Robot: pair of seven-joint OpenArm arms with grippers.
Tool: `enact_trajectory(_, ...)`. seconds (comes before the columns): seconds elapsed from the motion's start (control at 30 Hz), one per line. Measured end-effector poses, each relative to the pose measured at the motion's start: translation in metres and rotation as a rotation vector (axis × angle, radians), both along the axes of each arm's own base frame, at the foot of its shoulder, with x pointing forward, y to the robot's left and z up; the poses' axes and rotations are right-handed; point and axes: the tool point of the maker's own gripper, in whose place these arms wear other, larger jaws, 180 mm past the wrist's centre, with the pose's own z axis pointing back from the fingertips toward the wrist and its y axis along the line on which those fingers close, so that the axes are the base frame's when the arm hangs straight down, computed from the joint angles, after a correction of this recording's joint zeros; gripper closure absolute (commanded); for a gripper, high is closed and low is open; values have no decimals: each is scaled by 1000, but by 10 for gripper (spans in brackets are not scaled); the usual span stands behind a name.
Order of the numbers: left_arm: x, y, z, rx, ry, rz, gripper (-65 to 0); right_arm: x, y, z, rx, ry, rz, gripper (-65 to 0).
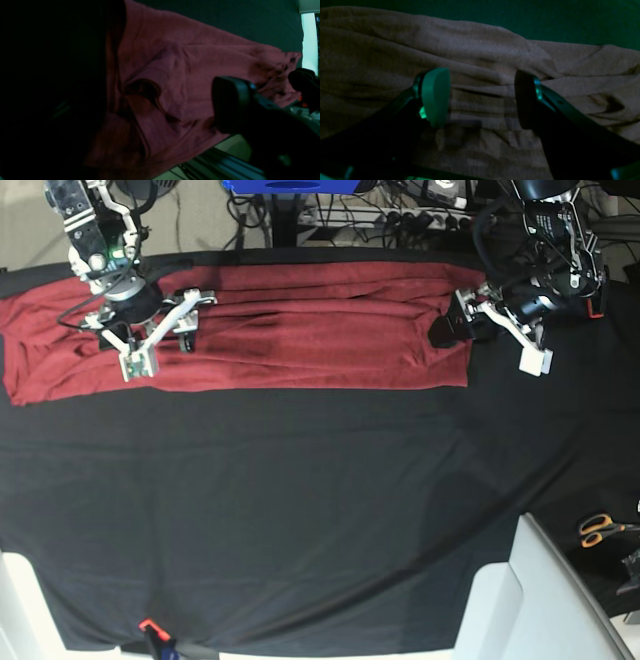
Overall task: Fold the T-shirt properly
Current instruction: 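Grasp the opposite end of the folded shirt with the left gripper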
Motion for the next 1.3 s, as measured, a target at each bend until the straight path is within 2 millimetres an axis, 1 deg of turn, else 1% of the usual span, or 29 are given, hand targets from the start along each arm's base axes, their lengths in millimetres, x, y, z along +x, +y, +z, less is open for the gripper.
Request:
enact_trajectory(0.1, -3, -1, -5, -22, 9, 20, -434, 0, 0, 0, 0, 0, 0, -390)
enact_trajectory(0.23, -5, -1, -8, -24, 23, 19, -331, 0, 0, 0, 0, 0, 0, -390)
enact_trajectory(0.3, -8, -2, -10, -21, 38, 10, -252, 0, 0, 0, 0, 0, 0, -390)
enact_trajectory(0.33, -10, -2, -12, -17, 48, 7, -199, 0, 0, 0, 0, 0, 0, -390)
enact_trajectory(0.43, -16, -8, -18, -19, 77, -20, 0, 0, 0, 0, 0, -1, 0, -390)
enact_trajectory(0.57, -13, -13, -21, -39, 86, -30, 0, 0, -1, 0, -1, -1, -1, -390)
enact_trajectory(0.6, -11, -13, -20, -36, 81, -30, 0, 0, -1, 0, -2, -1, -3, -390)
enact_trajectory(0.67, -8, -5, -17, -14, 70, -36, 0, 1, -2, 1, -2, -5, -5, -390)
enact_trajectory(0.73, -6, 12, -14, 29, 66, -38, 0, 2, -1, 4, 7, -35, -6, -390)
enact_trajectory(0.87, -5, 50, -7, 122, 79, -40, 0, 3, 3, 18, 38, -137, -6, -395)
enact_trajectory(1.0, -5, 87, 5, 180, 64, 10, 0, 5, 6, 22, 49, -166, -8, -392)
enact_trajectory(1.13, -13, 119, 19, 252, 66, 33, 0, 4, 6, 22, 49, -163, -8, -392)
enact_trajectory(1.17, -13, 123, 26, 280, 52, 24, 0, 4, 6, 22, 48, -164, -9, -392)
enact_trajectory(1.23, -12, 122, 43, 329, 6, -10, 0, 6, 6, 23, 51, -167, -8, -392)
enact_trajectory(1.27, -12, 119, 51, 356, -9, -36, 0, 6, 6, 23, 50, -167, -9, -392)
enact_trajectory(1.3, -10, 111, 57, 365, -33, -61, 0, 6, 6, 23, 49, -167, -9, -392)
